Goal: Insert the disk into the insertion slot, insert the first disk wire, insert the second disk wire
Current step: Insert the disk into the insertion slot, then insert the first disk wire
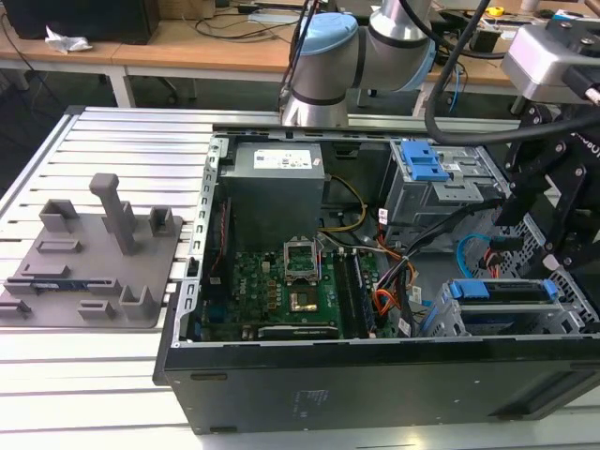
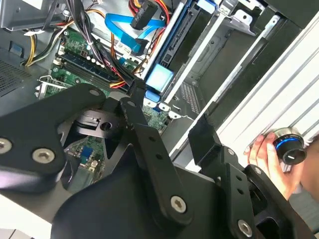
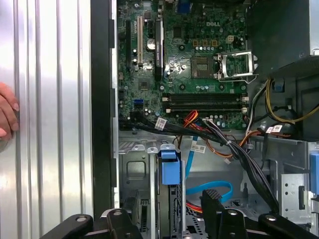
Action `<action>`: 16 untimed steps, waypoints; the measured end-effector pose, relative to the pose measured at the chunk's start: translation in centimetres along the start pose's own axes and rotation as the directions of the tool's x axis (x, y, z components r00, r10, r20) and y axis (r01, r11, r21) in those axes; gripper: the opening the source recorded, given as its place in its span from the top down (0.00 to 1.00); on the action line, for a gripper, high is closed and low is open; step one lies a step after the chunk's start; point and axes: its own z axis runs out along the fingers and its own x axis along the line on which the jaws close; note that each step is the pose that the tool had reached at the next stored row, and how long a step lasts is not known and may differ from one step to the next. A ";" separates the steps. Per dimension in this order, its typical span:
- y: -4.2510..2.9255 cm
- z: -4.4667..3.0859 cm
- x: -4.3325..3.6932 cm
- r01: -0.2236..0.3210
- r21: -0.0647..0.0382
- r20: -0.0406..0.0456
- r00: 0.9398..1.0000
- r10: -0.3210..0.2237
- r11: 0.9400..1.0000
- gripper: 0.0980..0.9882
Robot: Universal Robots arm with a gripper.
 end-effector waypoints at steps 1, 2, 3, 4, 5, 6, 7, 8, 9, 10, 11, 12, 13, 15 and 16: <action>0.00 0.00 0.00 0.000 0.000 0.000 1.000 0.000 1.000 0.41; 0.00 0.00 0.00 0.000 0.000 0.000 1.000 0.000 1.000 0.41; 0.00 -0.01 0.00 0.000 0.000 0.000 1.000 0.000 1.000 0.41; 0.00 -0.02 0.00 0.000 0.000 0.000 1.000 0.000 1.000 0.41; 0.00 -0.02 0.00 0.000 0.000 0.000 1.000 0.000 1.000 0.41; 0.00 -0.03 0.00 0.000 0.000 0.000 1.000 0.000 1.000 0.41; 0.00 -0.03 0.00 0.000 0.000 0.000 1.000 0.000 1.000 0.41; 0.00 -0.04 0.00 0.000 0.000 0.000 1.000 0.000 1.000 0.41; 0.00 -0.05 0.00 0.000 0.000 0.000 1.000 0.000 1.000 0.41; 0.00 -0.05 0.00 0.000 0.000 0.000 1.000 0.000 1.000 0.41; 0.00 -0.06 0.00 0.000 0.000 0.000 1.000 0.000 1.000 0.41; 0.00 -0.06 0.00 0.000 0.000 0.000 1.000 0.000 1.000 0.41; 0.00 -0.07 0.00 0.000 0.000 0.000 1.000 0.000 1.000 0.41; 0.00 -0.06 -0.65 0.000 0.000 -0.029 1.000 0.000 1.000 0.41; 0.01 -0.05 -0.94 -0.001 0.001 -0.048 0.999 0.001 1.000 0.41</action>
